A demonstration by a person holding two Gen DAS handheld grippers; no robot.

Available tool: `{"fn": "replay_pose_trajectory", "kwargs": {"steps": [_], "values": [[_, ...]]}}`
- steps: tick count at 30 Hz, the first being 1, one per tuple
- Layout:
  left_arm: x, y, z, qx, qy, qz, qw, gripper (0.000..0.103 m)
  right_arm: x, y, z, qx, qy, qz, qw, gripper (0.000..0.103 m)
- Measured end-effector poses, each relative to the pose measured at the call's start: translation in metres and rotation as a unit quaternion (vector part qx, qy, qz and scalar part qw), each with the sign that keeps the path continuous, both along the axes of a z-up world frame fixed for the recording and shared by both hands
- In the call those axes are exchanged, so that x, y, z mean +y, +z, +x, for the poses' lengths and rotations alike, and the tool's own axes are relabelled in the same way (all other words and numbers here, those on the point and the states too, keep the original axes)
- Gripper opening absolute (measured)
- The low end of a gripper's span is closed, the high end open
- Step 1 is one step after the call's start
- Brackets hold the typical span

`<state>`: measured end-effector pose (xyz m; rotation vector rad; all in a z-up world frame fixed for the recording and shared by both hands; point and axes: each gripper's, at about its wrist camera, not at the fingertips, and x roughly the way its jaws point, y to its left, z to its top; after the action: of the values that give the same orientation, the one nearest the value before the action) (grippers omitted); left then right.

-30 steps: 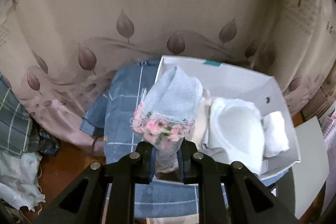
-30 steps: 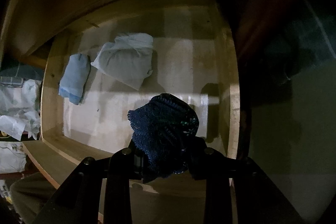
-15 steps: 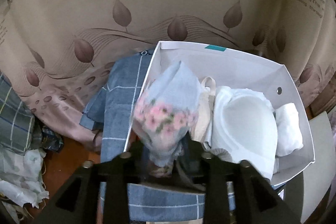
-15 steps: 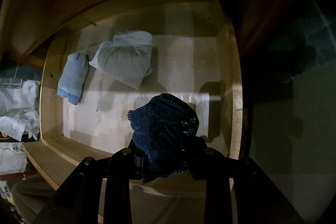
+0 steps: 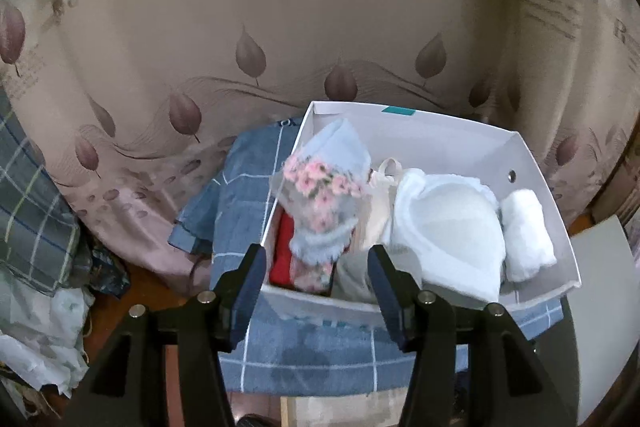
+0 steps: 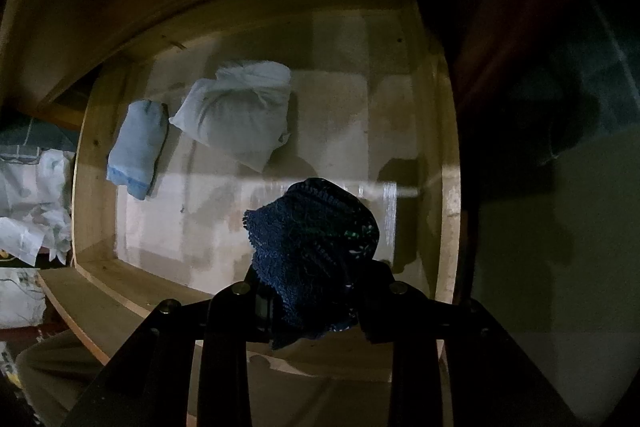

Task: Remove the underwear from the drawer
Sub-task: 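Lower the panties into the box and open the left tool, then bring the open left tool back over the drawer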

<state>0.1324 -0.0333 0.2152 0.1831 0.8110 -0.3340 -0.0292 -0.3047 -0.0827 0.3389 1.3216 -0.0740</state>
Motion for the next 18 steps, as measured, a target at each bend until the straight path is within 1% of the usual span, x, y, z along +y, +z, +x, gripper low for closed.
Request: {"fn": "replay_pose_trajectory", "kwargs": {"steps": [2,5,6,8,12,15,18], "values": [[0.004,-0.002,-0.017,-0.01,-0.005,0.006,0.9999,0.055,0.0,0.0,0.0,-0.002,0.002,-0.001,1.0,0.028],[0.009,-0.011,-0.04,-0.014,-0.015,0.01,0.9997,0.056,0.001,0.0,0.001,-0.003,0.005,-0.005,1.0,0.028],[0.011,-0.015,-0.047,-0.013,-0.016,0.011,0.9997,0.056,0.002,0.0,0.001,-0.003,0.006,-0.006,1.0,0.028],[0.017,-0.027,-0.061,-0.002,-0.019,-0.001,0.9998,0.056,0.004,0.0,0.001,-0.002,0.007,-0.011,1.0,0.028],[0.034,-0.061,-0.085,0.01,0.0,-0.016,0.9998,0.056,0.005,0.001,0.001,-0.004,0.01,-0.019,1.0,0.028],[0.04,-0.09,-0.096,0.016,0.014,-0.003,0.9998,0.056,0.006,0.001,0.0,-0.007,0.011,-0.022,1.0,0.028],[0.042,-0.127,-0.104,0.028,0.024,0.023,0.9991,0.056,0.007,0.003,0.0,-0.014,0.015,-0.028,0.999,0.028]]}}
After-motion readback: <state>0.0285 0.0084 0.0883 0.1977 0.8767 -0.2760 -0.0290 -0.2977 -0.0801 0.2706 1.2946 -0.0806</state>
